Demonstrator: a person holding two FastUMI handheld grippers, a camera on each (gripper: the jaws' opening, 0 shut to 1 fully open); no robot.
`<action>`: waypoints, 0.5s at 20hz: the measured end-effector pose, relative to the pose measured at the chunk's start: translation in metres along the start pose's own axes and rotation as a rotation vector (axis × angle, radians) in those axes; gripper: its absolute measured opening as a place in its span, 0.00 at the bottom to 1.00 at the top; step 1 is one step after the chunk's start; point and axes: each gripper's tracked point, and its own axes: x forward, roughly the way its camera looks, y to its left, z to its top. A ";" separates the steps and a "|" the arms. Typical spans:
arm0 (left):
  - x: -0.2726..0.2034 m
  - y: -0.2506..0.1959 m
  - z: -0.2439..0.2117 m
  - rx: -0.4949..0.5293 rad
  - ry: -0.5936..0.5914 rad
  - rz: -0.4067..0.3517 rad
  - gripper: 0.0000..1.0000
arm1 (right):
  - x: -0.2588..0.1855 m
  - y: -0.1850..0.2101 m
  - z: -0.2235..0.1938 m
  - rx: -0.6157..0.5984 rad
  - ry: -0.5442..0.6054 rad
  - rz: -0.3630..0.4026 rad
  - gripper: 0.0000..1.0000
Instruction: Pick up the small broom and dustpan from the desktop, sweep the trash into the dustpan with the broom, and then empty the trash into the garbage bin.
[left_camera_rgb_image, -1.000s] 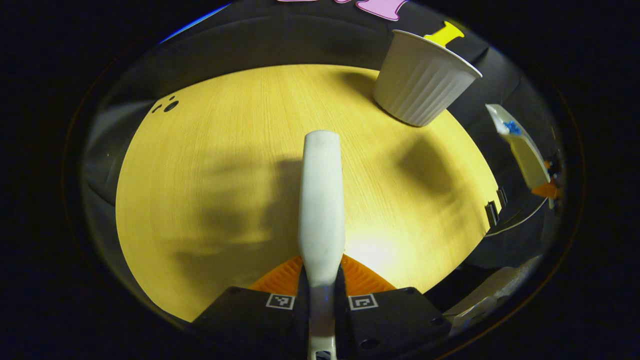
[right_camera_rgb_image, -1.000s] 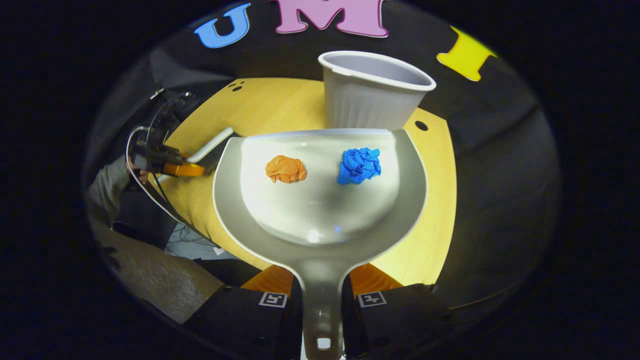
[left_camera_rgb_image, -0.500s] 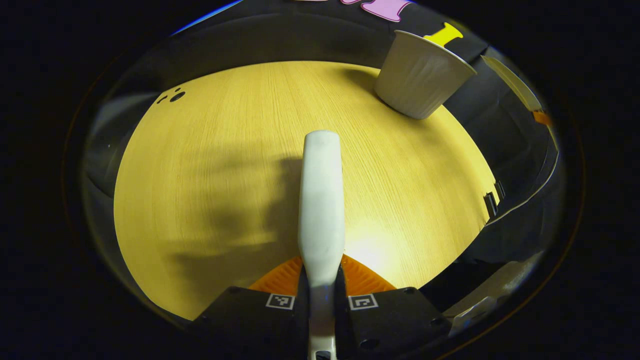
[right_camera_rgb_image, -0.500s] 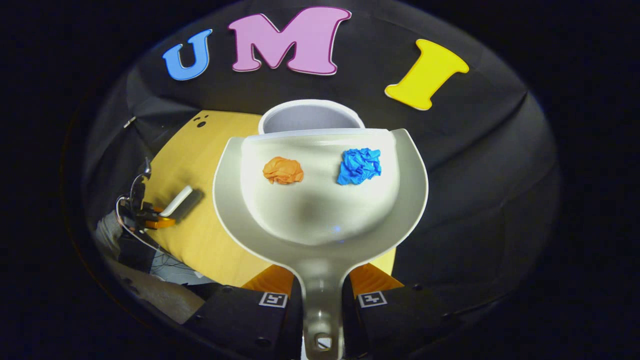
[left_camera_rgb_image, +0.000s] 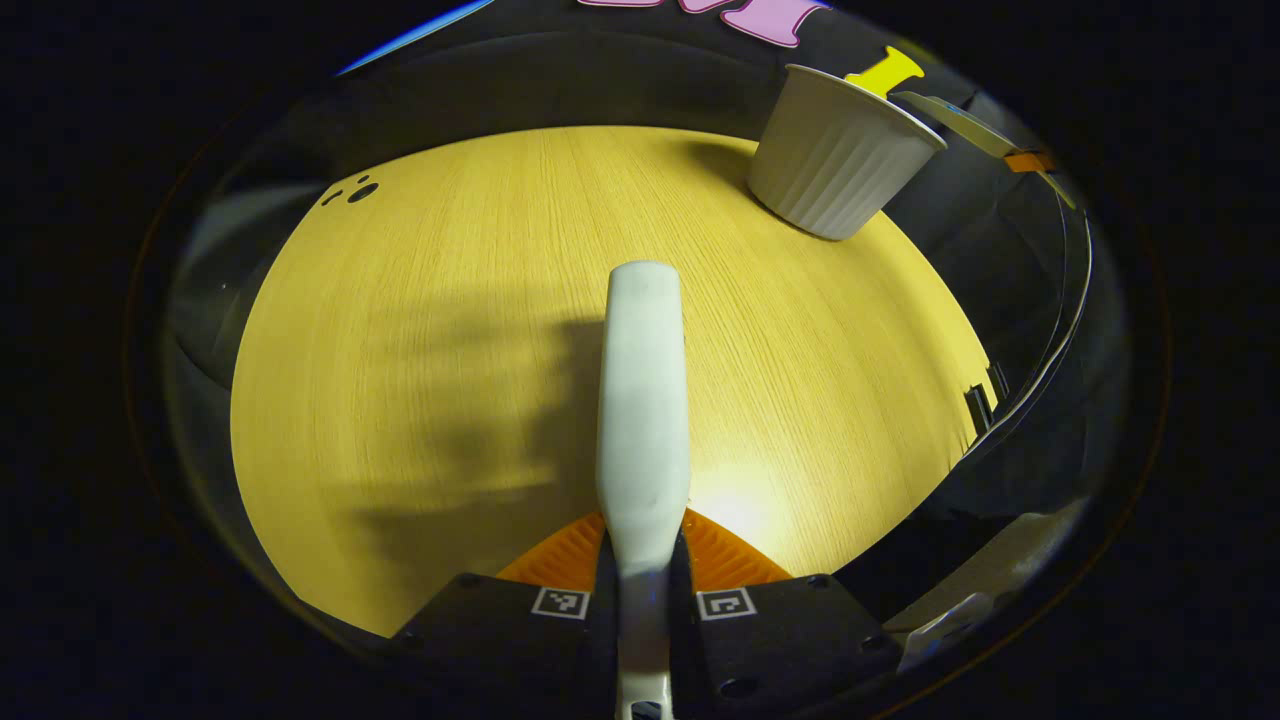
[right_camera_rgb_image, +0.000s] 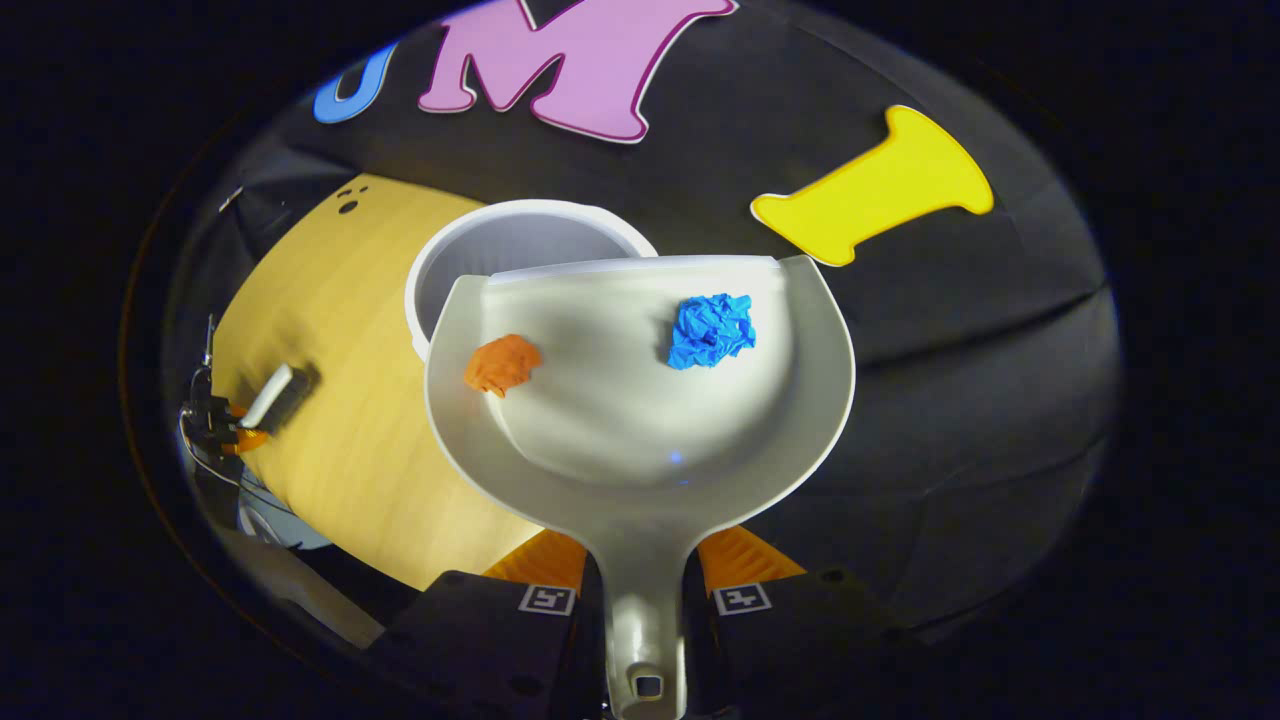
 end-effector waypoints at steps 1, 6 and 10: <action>0.000 0.001 -0.002 -0.005 -0.002 -0.002 0.25 | 0.004 -0.001 0.004 -0.024 0.019 -0.005 0.39; 0.000 0.003 -0.008 -0.020 -0.010 0.004 0.25 | 0.022 -0.011 0.019 -0.181 0.140 -0.057 0.35; -0.003 0.005 -0.010 -0.046 -0.019 0.012 0.25 | 0.027 -0.023 0.040 -0.254 0.202 -0.087 0.32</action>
